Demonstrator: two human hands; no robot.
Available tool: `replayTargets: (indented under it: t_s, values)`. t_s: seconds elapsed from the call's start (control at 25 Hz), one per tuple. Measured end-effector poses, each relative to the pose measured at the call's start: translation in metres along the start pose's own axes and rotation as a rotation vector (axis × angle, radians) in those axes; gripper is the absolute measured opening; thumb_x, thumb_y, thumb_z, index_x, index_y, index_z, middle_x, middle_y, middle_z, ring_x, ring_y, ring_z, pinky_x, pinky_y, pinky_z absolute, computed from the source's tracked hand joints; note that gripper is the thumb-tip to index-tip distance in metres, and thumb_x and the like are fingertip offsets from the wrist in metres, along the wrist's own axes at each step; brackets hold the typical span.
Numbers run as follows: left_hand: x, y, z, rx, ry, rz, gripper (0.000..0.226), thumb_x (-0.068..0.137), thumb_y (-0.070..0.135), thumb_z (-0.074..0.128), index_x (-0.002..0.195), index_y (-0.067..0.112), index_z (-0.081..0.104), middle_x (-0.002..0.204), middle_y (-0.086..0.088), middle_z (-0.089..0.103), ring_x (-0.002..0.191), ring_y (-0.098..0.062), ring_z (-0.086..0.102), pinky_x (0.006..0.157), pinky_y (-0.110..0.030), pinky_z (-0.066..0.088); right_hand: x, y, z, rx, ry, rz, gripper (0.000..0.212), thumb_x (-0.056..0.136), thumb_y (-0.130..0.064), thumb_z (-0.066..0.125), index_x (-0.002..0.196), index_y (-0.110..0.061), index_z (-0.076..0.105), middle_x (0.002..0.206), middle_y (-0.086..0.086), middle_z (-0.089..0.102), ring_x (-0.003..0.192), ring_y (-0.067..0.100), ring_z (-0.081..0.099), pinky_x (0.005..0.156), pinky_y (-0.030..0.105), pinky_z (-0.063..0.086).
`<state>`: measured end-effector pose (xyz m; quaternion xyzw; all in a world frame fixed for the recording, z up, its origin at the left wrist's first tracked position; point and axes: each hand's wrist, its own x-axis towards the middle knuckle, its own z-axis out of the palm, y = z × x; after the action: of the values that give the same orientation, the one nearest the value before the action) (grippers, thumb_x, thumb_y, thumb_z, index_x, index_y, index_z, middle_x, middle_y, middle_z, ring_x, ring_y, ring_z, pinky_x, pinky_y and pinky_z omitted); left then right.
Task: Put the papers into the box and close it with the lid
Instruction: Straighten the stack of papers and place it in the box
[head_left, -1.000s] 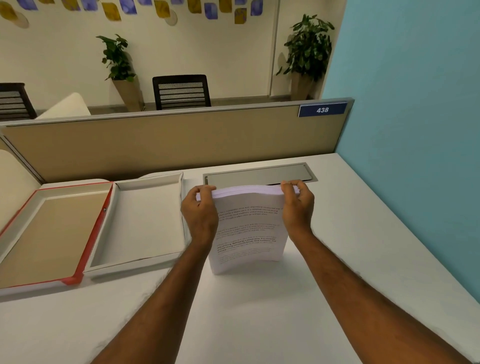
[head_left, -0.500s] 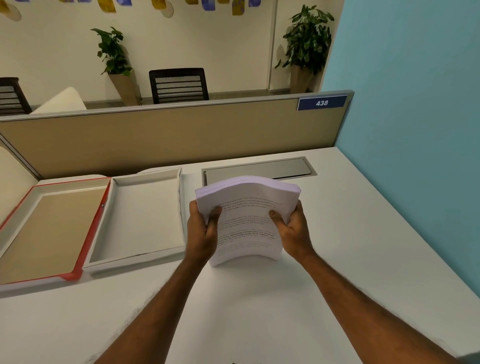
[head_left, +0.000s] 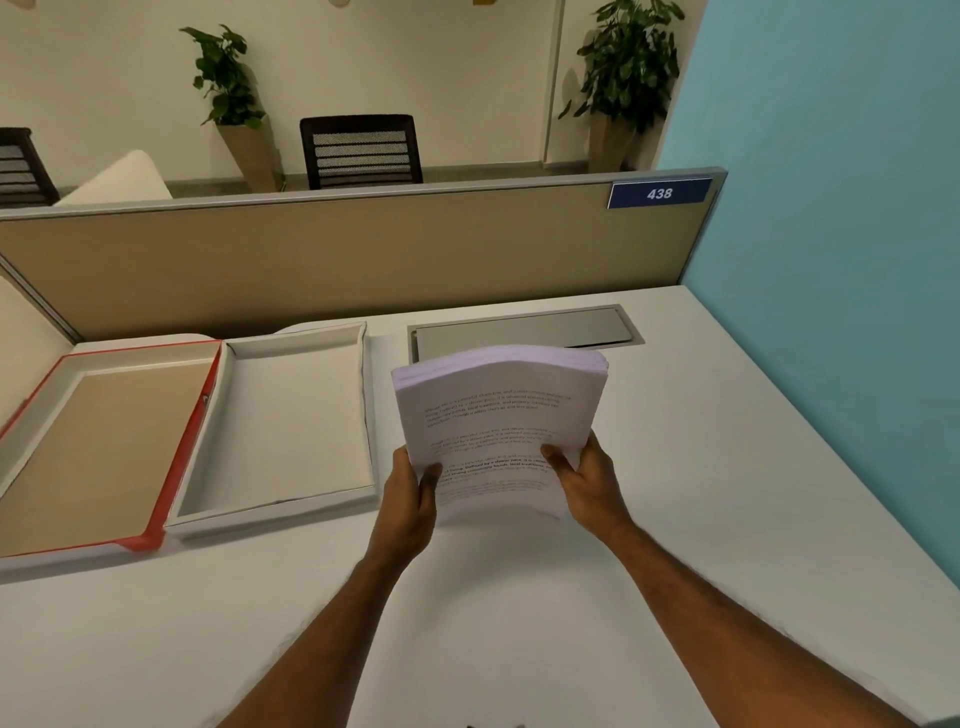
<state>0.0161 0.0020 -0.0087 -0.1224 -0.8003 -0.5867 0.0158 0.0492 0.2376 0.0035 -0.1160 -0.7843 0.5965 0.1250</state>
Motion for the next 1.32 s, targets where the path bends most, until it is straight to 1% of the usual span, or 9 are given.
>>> replayTargets:
  t_s: [0.2, 0.28, 0.36, 0.44, 0.56, 0.68, 0.92, 1.08, 1.32]
  values:
    - [0.028, 0.005, -0.005, 0.092, -0.009, -0.052, 0.013, 0.1, 0.027, 0.045, 0.111, 0.023, 0.039, 0.102, 0.021, 0.052, 0.087, -0.003, 0.061, 0.058, -0.011, 0.053, 0.023, -0.019, -0.001, -0.144, -0.028, 0.046, 0.035, 0.092, -0.034, 0.063, 0.115, -0.008, 0.055, 0.111, 0.008, 0.07, 0.096, 0.025, 0.07, 0.08, 0.039, 0.061]
    - [0.04, 0.005, -0.013, 0.136, -0.008, -0.117, 0.017, 0.1, 0.03, 0.045, 0.111, 0.018, 0.041, 0.101, 0.014, 0.054, 0.086, -0.006, 0.061, 0.065, -0.017, 0.054, 0.03, -0.027, 0.001, -0.225, -0.056, 0.087, 0.037, 0.092, -0.038, 0.061, 0.114, -0.008, 0.055, 0.115, 0.008, 0.069, 0.097, 0.027, 0.07, 0.082, 0.045, 0.06]
    - [0.046, 0.002, -0.022, 0.118, -0.047, -0.212, 0.022, 0.101, 0.029, 0.044, 0.113, 0.011, 0.044, 0.107, 0.002, 0.057, 0.092, -0.013, 0.061, 0.074, -0.028, 0.055, 0.032, -0.034, 0.007, -0.311, -0.078, 0.106, 0.038, 0.093, -0.041, 0.057, 0.113, -0.009, 0.053, 0.117, 0.008, 0.068, 0.095, 0.026, 0.07, 0.081, 0.044, 0.06]
    - [0.044, -0.004, -0.03, 0.1, -0.069, -0.261, 0.022, 0.102, 0.028, 0.042, 0.11, 0.009, 0.047, 0.107, -0.004, 0.058, 0.092, -0.014, 0.06, 0.071, -0.024, 0.051, 0.03, -0.036, 0.017, -0.369, -0.088, 0.118, 0.039, 0.094, -0.043, 0.054, 0.11, -0.008, 0.053, 0.117, 0.008, 0.068, 0.094, 0.025, 0.07, 0.079, 0.041, 0.06]
    - [0.032, -0.017, -0.042, 0.136, -0.041, -0.324, 0.024, 0.102, 0.031, 0.041, 0.103, 0.007, 0.048, 0.1, -0.005, 0.058, 0.09, -0.018, 0.062, 0.065, -0.022, 0.047, 0.022, -0.029, 0.036, -0.391, -0.112, 0.154, 0.042, 0.095, -0.043, 0.052, 0.112, -0.004, 0.056, 0.119, 0.011, 0.069, 0.096, 0.025, 0.069, 0.08, 0.039, 0.058]
    - [0.025, -0.026, -0.062, 0.256, -0.018, -0.354, 0.025, 0.102, 0.033, 0.039, 0.099, 0.009, 0.046, 0.092, 0.0, 0.054, 0.077, -0.006, 0.054, 0.058, -0.019, 0.038, 0.015, -0.025, 0.061, -0.398, -0.15, 0.189, 0.042, 0.096, -0.042, 0.052, 0.112, -0.004, 0.058, 0.119, 0.011, 0.069, 0.092, 0.022, 0.068, 0.073, 0.031, 0.053]
    - [0.036, -0.038, -0.121, 0.372, 0.021, -0.361, 0.027, 0.101, 0.035, 0.038, 0.097, 0.01, 0.044, 0.09, 0.001, 0.053, 0.07, -0.005, 0.05, 0.055, -0.02, 0.035, 0.026, -0.042, 0.125, -0.37, -0.164, 0.195, 0.035, 0.096, -0.043, 0.05, 0.103, -0.009, 0.056, 0.114, 0.01, 0.071, 0.08, 0.015, 0.064, 0.056, 0.018, 0.044]
    - [0.071, -0.058, -0.189, 0.388, 0.042, -0.365, 0.029, 0.101, 0.036, 0.038, 0.102, 0.008, 0.047, 0.096, -0.004, 0.057, 0.078, -0.015, 0.057, 0.064, -0.027, 0.043, 0.054, -0.07, 0.196, -0.362, -0.202, 0.181, 0.042, 0.096, -0.044, 0.051, 0.111, -0.006, 0.058, 0.115, 0.011, 0.07, 0.085, 0.018, 0.064, 0.061, 0.022, 0.046]
    - [0.117, -0.069, -0.244, 0.429, 0.089, -0.354, 0.026, 0.099, 0.029, 0.039, 0.096, 0.005, 0.048, 0.078, 0.0, 0.053, 0.065, -0.008, 0.052, 0.05, -0.02, 0.034, 0.1, -0.099, 0.263, -0.399, -0.221, 0.145, 0.042, 0.096, -0.043, 0.051, 0.106, -0.003, 0.056, 0.109, 0.01, 0.067, 0.087, 0.023, 0.065, 0.067, 0.031, 0.052]
